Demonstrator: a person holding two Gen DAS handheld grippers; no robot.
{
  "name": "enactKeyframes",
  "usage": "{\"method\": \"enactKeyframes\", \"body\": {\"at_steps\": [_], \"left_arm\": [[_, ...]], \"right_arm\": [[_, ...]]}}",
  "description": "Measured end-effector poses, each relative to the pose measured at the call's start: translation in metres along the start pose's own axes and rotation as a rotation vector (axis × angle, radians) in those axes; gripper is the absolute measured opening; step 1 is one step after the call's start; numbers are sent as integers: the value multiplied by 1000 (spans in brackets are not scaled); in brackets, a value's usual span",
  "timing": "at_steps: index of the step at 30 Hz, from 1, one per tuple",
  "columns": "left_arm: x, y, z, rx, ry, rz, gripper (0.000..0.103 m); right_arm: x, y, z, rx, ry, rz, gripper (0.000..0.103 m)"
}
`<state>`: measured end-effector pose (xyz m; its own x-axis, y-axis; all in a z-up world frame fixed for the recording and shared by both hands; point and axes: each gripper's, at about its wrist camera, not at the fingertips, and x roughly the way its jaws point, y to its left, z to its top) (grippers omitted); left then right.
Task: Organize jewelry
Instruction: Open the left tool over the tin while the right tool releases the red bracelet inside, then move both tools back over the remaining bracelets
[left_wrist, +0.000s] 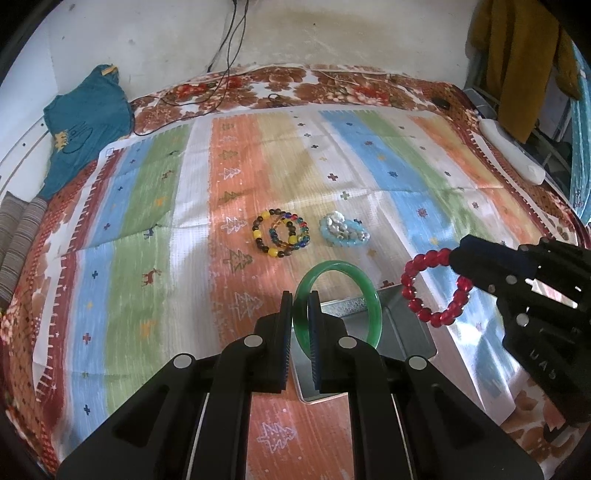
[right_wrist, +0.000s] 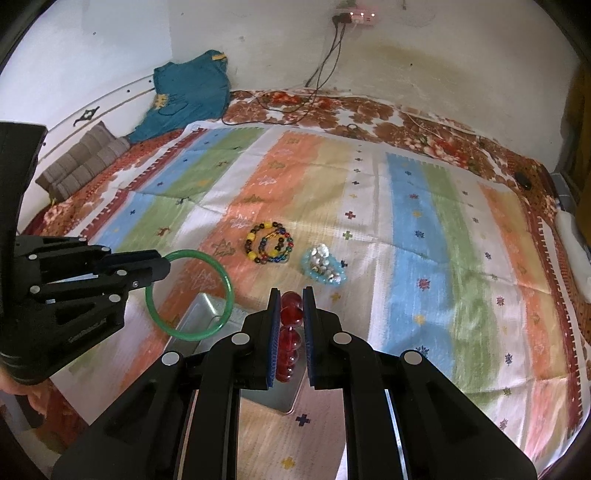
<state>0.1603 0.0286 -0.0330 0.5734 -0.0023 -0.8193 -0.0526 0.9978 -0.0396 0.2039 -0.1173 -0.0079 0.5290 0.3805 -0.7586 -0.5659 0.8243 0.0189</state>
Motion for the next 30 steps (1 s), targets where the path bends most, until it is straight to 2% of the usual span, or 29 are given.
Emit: {"method": "enactKeyframes", "body": {"at_steps": [3,5,7,8,10,14,18,30], "left_arm": [[1,-2,-2,4,16,-6,9],[1,-5,-4,3,32,-8,13],[-2,-5,-5,3,25,6,25],[-4,-4,-5,0,18,11,26],[-3,0,-6,-12,21,23,28],[1,7,-6,-16,32,47,31],[5,14,-3,-30,35,49,37],[25,11,5,11,54,67,51]], "right_arm": [[-2,2,-3,-1,1,11,13],[-7,2,-4,-14,-22,2,13],[-9,1,-4,-21,-32,-18,13],[-9,-1,-5,-18,-26,-23,13],[-6,-5,-6,-5,-9,-34,30],[2,-14,-7,26,23,-41,34],[9,-22,-7,60,46,-35,47],[39,-36,-1,94,121,-33,54]]}}
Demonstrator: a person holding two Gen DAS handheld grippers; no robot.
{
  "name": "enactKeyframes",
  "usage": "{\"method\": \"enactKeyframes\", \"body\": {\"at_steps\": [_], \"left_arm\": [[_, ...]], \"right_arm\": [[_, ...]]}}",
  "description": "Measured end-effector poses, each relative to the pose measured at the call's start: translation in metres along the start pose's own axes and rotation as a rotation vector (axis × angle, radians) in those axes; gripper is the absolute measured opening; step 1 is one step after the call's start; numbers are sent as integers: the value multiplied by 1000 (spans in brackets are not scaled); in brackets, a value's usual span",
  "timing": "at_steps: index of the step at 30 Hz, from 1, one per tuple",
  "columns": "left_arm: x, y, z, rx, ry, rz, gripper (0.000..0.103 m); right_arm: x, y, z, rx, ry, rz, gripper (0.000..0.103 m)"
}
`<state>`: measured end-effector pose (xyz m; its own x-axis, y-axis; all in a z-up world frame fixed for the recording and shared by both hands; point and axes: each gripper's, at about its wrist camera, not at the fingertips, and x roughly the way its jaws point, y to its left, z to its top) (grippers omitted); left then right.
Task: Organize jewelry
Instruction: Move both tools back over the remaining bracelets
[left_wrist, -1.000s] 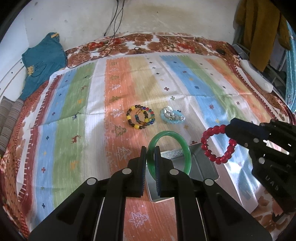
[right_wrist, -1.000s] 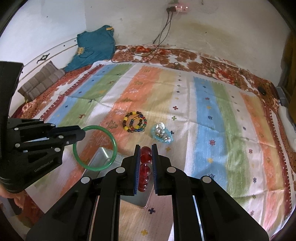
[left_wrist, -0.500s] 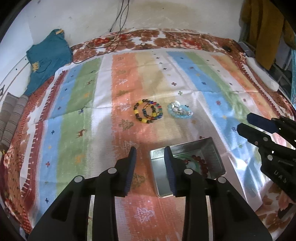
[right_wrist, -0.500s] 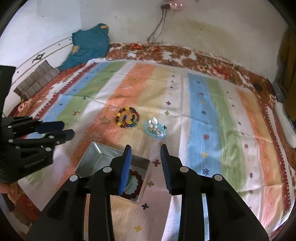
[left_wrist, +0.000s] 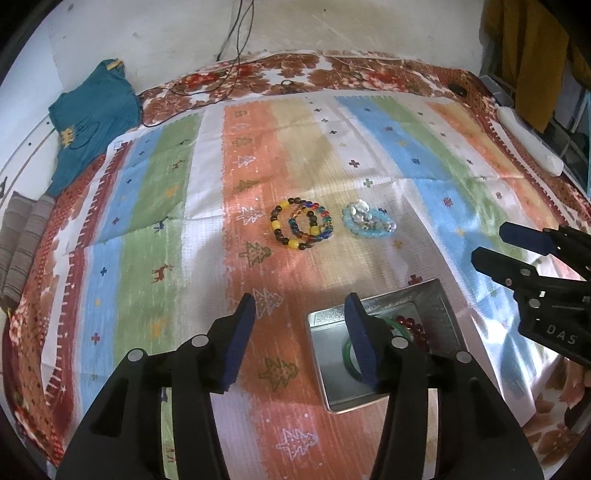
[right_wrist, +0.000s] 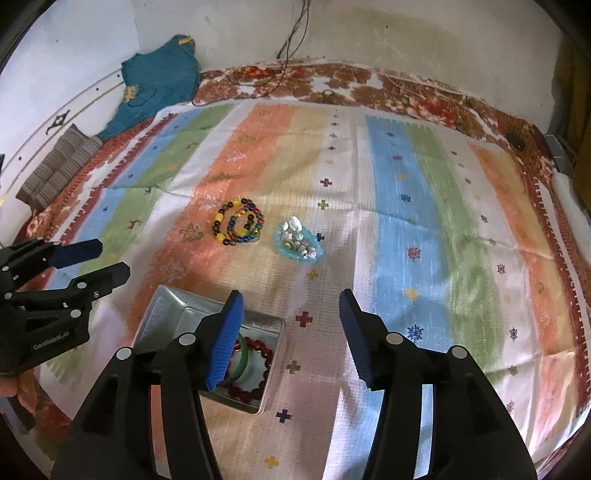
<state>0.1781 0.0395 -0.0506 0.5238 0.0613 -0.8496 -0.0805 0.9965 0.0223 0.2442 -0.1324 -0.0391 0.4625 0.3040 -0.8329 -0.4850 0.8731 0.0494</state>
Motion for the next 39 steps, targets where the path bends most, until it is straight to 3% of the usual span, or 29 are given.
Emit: {"method": "enactKeyframes", "body": {"at_steps": [11,19,32,39], "left_arm": [[26,14,15,-28,33,19,53],[37,36,27,-115,31,12,54],[66,45,40,-131,57,39,56],[78,42,49,-126,69,17,56]], "right_arm": [[35,-4,11,10,60,-8,56],[46,-3,21,11,63,-20,57],[71,-6,31,3,95,-33,57],[85,-8,36,4,115,-37,57]]}}
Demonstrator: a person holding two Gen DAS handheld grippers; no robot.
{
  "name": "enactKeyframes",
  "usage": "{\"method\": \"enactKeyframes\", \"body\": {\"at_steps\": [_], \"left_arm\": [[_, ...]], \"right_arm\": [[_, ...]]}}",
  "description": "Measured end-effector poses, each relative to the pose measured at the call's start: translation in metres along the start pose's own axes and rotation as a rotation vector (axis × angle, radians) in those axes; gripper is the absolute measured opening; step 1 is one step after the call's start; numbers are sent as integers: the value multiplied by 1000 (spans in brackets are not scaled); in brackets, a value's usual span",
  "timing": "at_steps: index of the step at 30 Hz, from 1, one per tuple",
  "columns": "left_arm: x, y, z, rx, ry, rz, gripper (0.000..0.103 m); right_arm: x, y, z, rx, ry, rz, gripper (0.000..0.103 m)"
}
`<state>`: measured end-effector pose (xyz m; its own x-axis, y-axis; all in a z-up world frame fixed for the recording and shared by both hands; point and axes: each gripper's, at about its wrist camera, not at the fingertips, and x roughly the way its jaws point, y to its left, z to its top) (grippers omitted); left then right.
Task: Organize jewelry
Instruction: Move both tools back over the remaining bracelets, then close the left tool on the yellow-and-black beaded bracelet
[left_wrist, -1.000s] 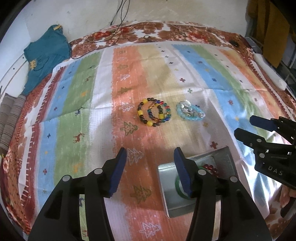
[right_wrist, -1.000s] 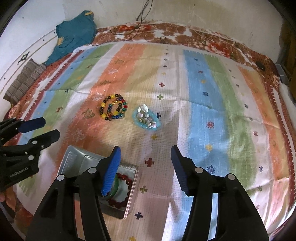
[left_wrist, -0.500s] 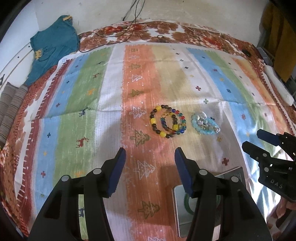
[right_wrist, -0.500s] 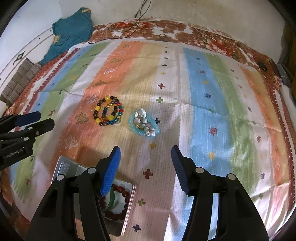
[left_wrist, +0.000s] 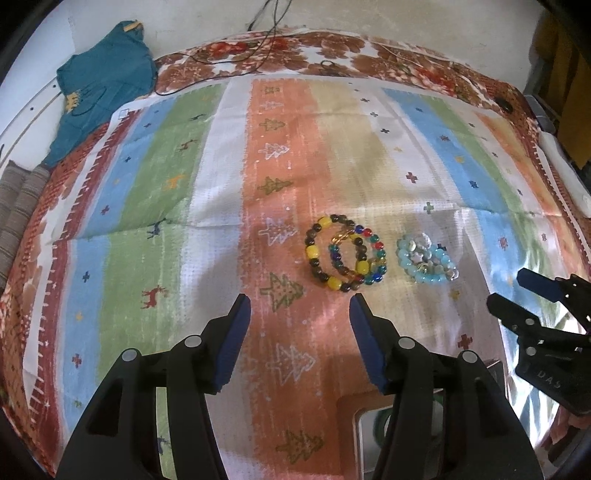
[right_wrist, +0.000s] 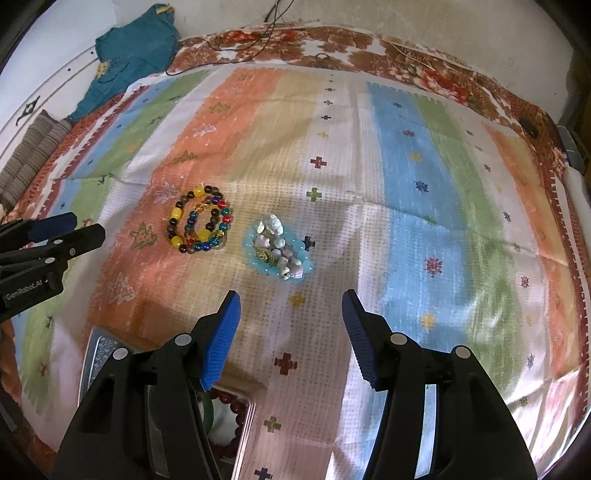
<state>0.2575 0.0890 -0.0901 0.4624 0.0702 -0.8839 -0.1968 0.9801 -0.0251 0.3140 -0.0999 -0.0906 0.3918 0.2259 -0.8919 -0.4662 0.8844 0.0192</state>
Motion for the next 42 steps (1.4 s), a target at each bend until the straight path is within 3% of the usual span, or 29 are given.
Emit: {"method": "enactKeyframes", "body": {"at_steps": [42], "left_arm": [[85,-17,43,25,78,-116,58]], "right_arm": [[65,7,20,-73,105,-21,57]]}}
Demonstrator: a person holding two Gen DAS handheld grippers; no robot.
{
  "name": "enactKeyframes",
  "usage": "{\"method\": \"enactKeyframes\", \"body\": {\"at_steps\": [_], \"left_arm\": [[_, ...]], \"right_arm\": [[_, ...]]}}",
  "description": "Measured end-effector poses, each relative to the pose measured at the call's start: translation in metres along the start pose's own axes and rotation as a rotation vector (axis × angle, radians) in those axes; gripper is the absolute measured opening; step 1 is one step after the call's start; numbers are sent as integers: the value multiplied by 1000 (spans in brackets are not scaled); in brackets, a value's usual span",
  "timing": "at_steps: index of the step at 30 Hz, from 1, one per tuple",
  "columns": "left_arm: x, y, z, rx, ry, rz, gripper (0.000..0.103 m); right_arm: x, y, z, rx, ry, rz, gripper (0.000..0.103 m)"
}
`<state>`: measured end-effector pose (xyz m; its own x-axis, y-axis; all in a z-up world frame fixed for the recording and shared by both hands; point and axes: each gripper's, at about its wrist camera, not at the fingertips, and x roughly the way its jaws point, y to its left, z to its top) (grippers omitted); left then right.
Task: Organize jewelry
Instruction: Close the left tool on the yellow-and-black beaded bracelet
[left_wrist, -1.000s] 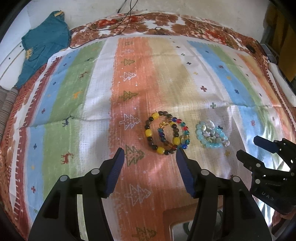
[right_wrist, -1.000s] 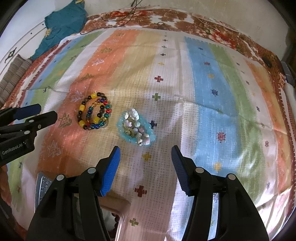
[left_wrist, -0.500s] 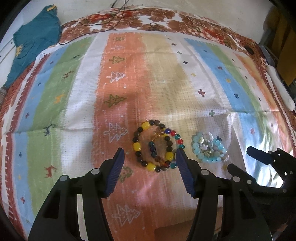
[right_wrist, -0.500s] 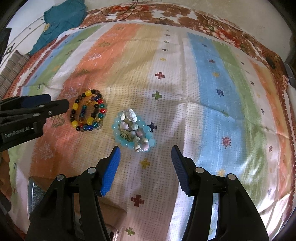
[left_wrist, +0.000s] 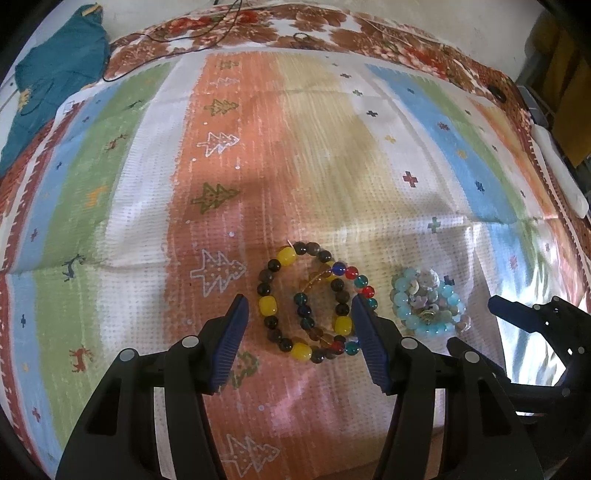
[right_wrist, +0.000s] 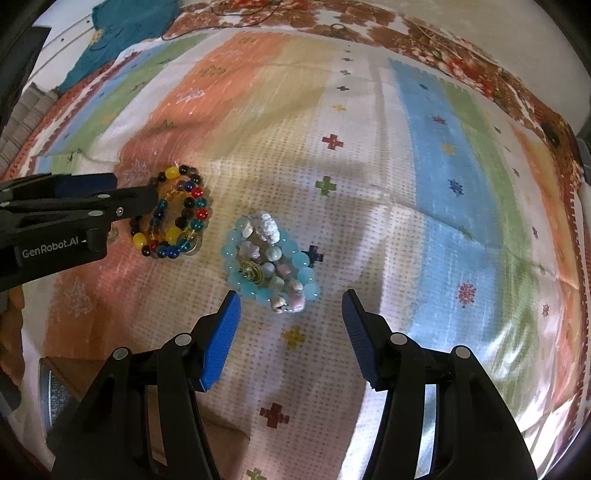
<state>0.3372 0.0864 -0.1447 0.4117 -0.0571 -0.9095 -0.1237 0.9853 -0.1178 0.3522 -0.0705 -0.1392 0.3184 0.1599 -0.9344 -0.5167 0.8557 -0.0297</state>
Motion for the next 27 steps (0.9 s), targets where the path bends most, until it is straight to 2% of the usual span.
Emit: {"method": "enactKeyframes", "body": {"at_steps": [11,13,20,22,27], "left_arm": [[9,-3,3,21,10,2,58],[11,-5,3,29,15,3,53],[20,-14,6,55,23,-2,45],[23,-13,8,49,27,-3,41],[25,-10,11,43,26,-11,40]], "right_arm": [[12,-6,6,13,27,15,45],[13,-5,5,11,30,18,41],[14,-3,6,-5,30,29,34],[14,-4,7,-6,27,23,28],[15,-4,7,-14,26,17,20]]}}
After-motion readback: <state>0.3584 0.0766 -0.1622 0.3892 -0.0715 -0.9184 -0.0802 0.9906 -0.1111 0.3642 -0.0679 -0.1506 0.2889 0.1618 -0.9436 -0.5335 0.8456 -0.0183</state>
